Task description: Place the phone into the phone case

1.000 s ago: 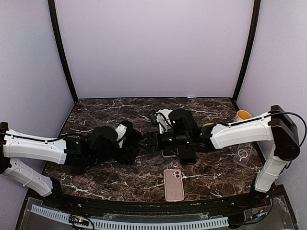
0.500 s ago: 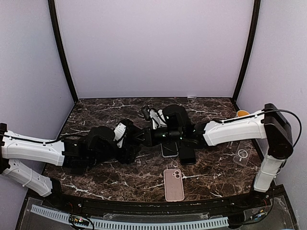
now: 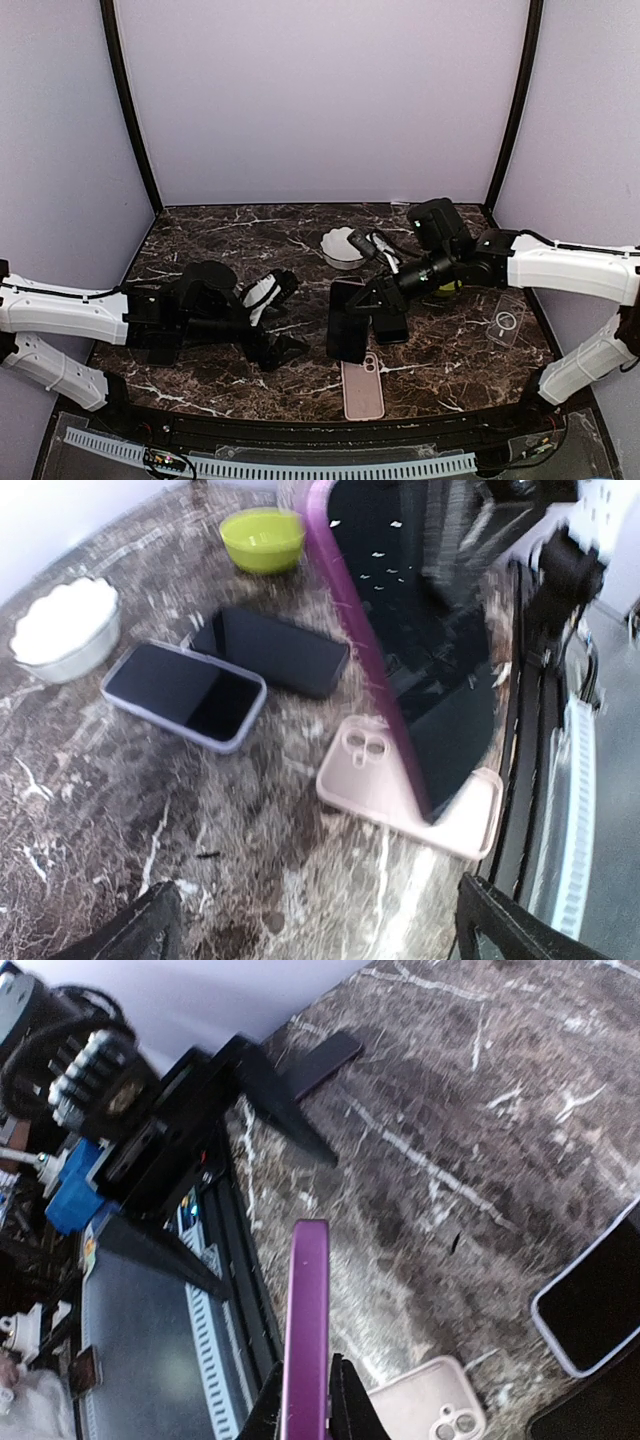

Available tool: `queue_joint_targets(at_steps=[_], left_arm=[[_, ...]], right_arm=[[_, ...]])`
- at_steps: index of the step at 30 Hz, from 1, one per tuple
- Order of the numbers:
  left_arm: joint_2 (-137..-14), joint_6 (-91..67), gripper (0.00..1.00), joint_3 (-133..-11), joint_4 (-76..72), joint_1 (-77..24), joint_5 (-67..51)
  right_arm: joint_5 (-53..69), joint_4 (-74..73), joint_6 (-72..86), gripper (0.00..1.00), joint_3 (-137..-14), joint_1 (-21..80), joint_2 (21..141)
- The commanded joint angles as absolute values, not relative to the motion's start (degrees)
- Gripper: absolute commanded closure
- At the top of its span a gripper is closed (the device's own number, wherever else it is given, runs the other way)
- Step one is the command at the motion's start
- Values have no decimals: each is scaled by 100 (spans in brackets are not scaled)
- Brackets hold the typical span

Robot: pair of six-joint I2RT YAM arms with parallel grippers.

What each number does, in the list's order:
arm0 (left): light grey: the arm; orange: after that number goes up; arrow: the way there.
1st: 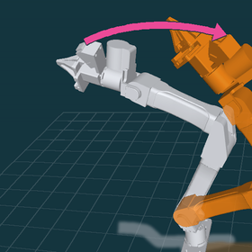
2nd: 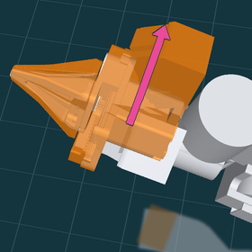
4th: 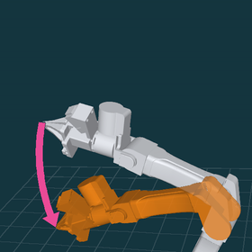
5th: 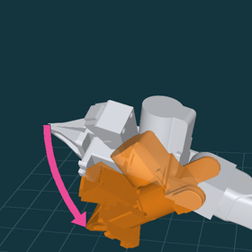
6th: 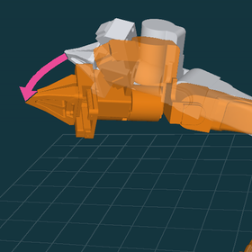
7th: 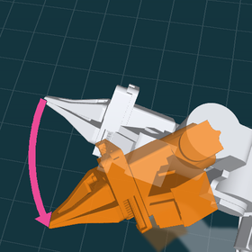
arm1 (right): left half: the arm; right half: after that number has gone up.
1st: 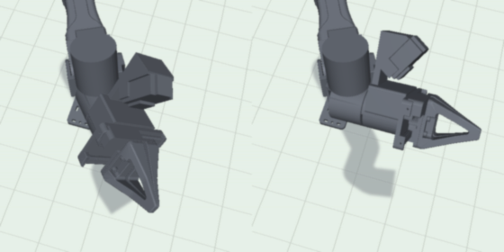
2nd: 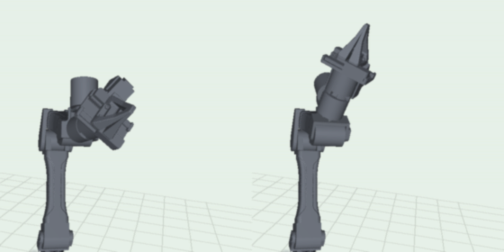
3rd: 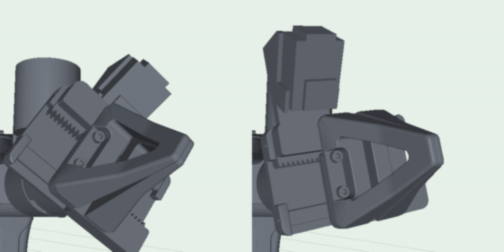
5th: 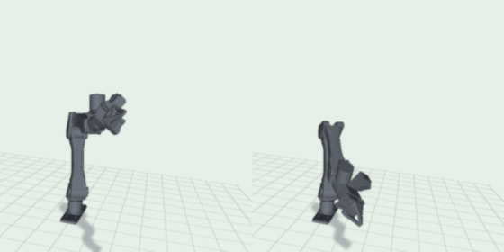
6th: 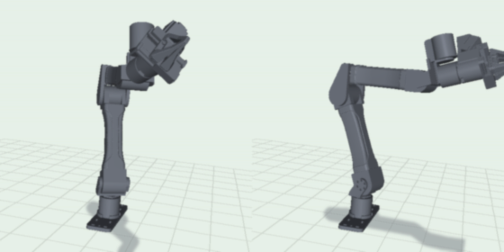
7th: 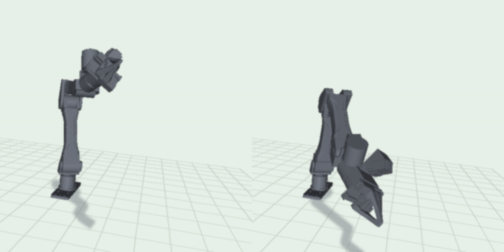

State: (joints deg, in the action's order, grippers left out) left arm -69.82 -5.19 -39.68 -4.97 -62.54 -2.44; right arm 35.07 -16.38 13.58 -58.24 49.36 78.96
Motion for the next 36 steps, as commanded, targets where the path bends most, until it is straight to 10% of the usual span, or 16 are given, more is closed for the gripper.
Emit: queue_joint_targets(at_steps=[1, 29, 36], left_arm=[[-7583, -53, 4, -4324, 425, -6275, -612], [-8477, -44, 7, -4687, 448, -6306, -813], [-8525, 135, 7, -4737, 448, -6319, -793]], right_arm=[[4671, -1955, 940, 100, -5214, 5023, 7811], [5211, -170, 1182, 99, -3991, 4677, 8878], [4533, -703, 905, 54, -4207, 4658, 9022]])
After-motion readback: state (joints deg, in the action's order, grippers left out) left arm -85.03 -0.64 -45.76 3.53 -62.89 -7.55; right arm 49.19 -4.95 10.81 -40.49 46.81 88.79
